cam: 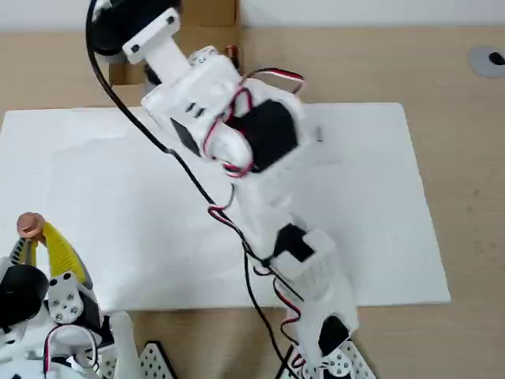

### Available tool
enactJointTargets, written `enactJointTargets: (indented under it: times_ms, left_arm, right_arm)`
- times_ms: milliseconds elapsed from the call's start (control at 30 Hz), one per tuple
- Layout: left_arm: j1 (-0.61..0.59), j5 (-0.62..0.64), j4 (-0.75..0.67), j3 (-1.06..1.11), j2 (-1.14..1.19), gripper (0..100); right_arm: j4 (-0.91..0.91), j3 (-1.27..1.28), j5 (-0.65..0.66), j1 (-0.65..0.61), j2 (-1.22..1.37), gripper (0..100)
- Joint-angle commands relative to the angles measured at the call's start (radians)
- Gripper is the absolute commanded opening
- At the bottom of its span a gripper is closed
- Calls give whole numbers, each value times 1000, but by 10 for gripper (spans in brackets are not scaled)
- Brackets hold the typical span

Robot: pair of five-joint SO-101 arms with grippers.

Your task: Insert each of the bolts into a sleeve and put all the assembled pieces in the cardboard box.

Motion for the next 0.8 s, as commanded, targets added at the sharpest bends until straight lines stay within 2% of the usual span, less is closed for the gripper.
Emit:
enactJointTargets:
  times_ms: [0,133,233,400,533,767]
  left_arm:
    - [-15,28,-46,-38,-2,6]
    - [-15,118,-193,-28,-1,6]
    - [-14,157,-345,35,-1,8]
    - [-9,164,-572,167,1,9]
    - [5,164,-706,235,5,10]
    - [247,163,-741,212,176,10]
  right_arm:
    - [15,-54,11,16,-148,9]
    - [17,-33,5,-4,-259,9]
    - [18,93,-31,-15,-361,9]
    - [15,556,-199,-19,-628,9]
    - [12,935,-213,-19,-855,9]
    - [-81,1415,-150,-19,-1136,9]
